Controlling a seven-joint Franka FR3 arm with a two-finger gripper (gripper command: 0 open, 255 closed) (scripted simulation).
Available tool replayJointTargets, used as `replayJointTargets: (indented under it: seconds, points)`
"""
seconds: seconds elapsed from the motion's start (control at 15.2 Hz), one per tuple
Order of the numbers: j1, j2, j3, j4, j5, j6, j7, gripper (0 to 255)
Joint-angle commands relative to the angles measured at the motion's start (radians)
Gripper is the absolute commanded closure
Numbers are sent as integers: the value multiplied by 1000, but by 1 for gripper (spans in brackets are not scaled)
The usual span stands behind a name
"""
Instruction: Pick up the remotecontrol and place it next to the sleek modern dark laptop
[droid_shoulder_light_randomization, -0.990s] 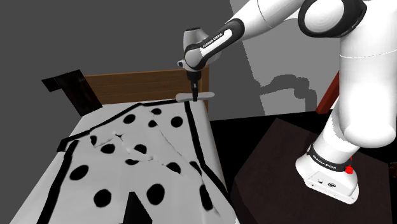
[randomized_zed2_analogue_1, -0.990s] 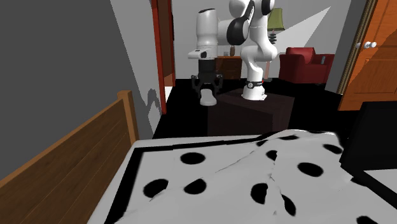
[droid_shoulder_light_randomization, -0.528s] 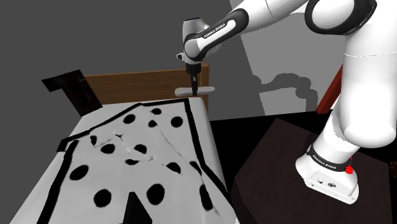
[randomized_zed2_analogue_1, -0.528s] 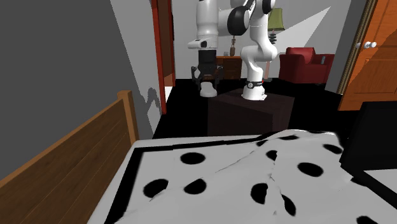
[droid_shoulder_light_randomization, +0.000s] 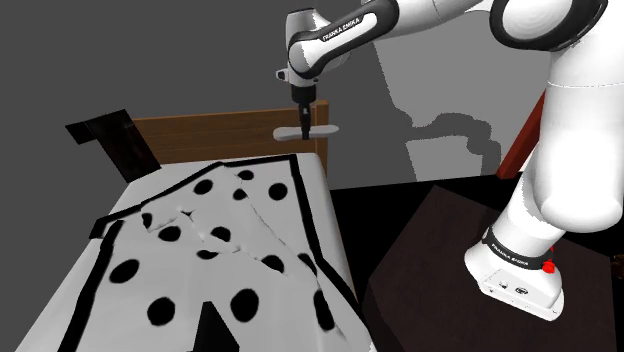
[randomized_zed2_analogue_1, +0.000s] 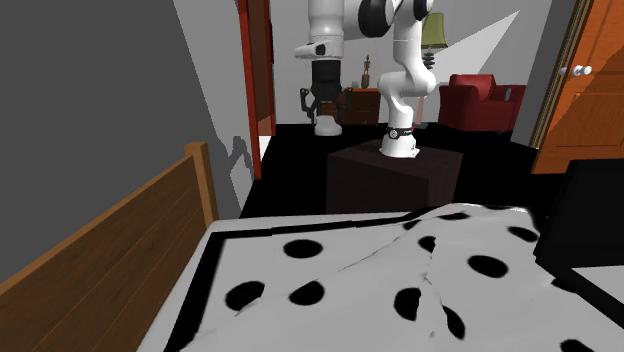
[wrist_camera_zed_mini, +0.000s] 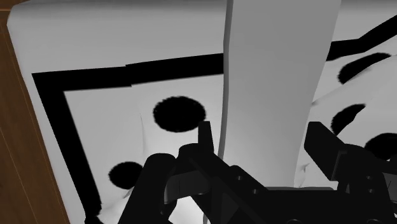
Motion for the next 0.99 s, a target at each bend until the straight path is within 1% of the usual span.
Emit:
replayJointTargets:
  seconds: [0.0, 0.33, 0.59, 0.92]
  points:
    - [-1, -9, -1, 15, -1, -25, 0, 255]
    - [-1, -27, -1, 55, -3, -82, 2, 255]
    - [53, -92, 27, -36, -14, -53, 85, 255]
    - [118, -153, 68, -120, -23, -28, 194, 255]
